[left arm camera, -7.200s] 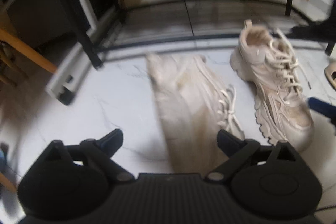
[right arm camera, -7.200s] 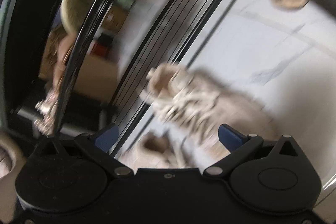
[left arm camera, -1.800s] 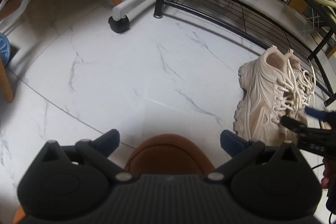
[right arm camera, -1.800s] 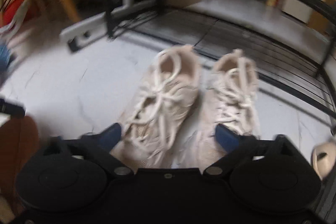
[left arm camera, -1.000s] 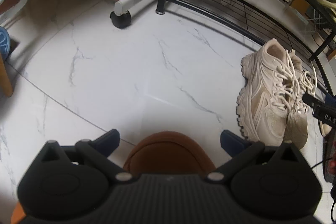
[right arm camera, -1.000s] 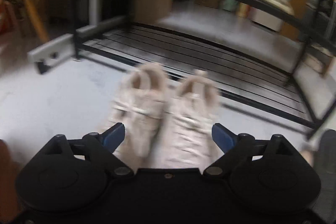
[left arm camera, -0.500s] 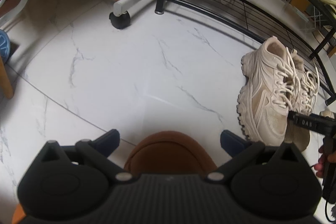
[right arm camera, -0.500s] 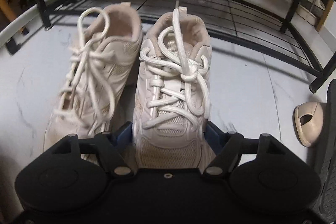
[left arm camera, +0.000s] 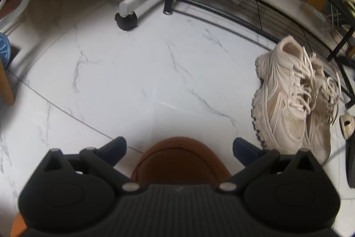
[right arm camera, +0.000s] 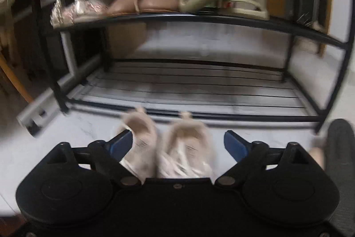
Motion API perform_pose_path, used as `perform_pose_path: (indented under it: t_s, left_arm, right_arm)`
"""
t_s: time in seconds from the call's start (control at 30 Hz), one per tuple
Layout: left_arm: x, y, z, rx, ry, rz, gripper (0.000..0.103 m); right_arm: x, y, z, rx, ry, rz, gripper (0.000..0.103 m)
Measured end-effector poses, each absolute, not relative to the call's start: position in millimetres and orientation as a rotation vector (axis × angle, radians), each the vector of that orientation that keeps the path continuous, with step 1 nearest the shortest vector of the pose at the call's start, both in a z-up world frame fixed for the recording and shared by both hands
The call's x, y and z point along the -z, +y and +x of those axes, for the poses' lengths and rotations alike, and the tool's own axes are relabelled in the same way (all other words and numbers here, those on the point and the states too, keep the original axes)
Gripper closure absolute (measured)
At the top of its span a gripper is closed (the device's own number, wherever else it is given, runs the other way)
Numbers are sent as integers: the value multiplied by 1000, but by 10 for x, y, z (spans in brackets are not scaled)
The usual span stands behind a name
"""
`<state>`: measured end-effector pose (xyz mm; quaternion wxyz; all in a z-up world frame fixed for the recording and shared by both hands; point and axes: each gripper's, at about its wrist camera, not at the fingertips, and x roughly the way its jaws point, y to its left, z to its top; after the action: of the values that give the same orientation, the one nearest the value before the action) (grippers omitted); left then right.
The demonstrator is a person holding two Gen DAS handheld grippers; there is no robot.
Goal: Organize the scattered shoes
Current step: 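Close the right tool on both sneaker heel tabs together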
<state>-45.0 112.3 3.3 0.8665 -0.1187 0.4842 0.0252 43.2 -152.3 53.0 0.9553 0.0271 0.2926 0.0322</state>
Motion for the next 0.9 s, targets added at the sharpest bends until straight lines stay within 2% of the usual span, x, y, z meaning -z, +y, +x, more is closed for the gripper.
perform_pose_path:
  t_s: [0.07,0.17,0.27,0.33,0.37,0.47,0.5,0.57,0.63,0.67,0.9]
  left_arm:
    - [-43,1123,-450,-56,1008,-246,1]
    - [-43,1143,-439,-64,1009,-254,1]
    - [3,1176,-413,-70,1034,-280,1]
    - [29,1189,-402,-72,1048,-292,1]
    - [34,1194,-400,-72,1051,-297,1]
    - [18,1196,-407,-72,1041,-300,1]
    - [4,1201,-416,-76,1028,-303,1]
    - [-15,1209,-427,-81,1010,-308,1]
    - [-14,1209,-424,-82,1012,-308,1]
    - [-14,1208,-423,-82,1013,-308,1]
    - [-4,1218,-409,-83,1025,-317,1]
  right_arm:
    - [-435,-1453,642,-59,638,61,33]
    - [-104,-1317,1137,-31,803,46,33]
    - [42,-1224,1352,1,858,0,33]
    - [137,-1222,1507,5,895,28,28]
    - [175,-1219,1551,5,895,34,21]
    - [280,-1201,1641,5,875,44,16]
    - [301,-1172,1629,13,850,37,18]
    - [312,-1127,1588,19,802,10,40]
    - [326,-1053,1510,12,731,-31,49]
    - [337,-1037,1453,28,695,-32,66]
    - [250,-1095,1077,6,533,2,67]
